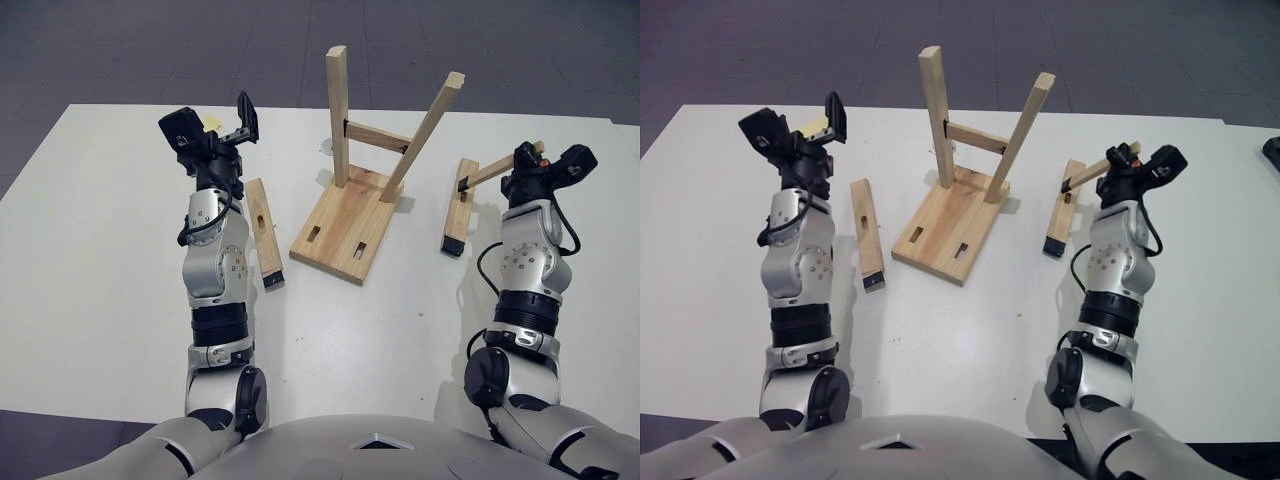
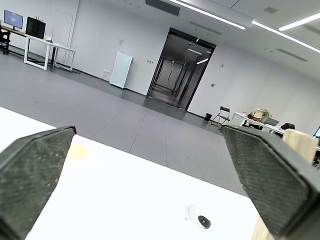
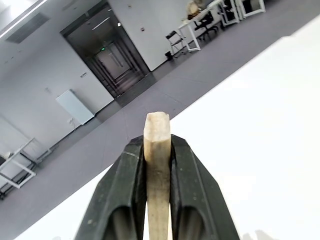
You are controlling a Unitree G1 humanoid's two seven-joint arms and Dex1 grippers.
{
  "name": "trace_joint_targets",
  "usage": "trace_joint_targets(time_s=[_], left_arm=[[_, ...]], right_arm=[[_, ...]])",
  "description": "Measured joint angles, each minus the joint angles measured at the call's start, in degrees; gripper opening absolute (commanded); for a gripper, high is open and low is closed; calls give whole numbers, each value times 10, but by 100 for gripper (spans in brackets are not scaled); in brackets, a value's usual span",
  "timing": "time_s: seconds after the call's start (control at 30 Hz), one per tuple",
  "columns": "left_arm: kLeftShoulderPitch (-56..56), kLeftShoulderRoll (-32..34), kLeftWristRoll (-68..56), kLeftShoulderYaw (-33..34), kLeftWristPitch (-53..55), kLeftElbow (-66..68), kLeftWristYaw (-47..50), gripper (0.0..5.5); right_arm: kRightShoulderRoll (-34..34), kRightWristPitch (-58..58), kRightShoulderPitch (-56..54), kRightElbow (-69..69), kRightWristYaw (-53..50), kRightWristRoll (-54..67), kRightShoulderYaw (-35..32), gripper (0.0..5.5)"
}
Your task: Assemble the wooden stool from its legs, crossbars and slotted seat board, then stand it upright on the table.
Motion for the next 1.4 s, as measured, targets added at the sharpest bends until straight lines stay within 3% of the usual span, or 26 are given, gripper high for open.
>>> trace_joint_targets(time_s=[0.27,1.4], left_arm=[[-6,2,-1,0,-1,19,2,540],[-10,5,0,-4,-10,39,-2,540]], right_arm=[[25,-9,12,0,1,1,-2,41],[8,-51,11,40,4,-3,-30,41]])
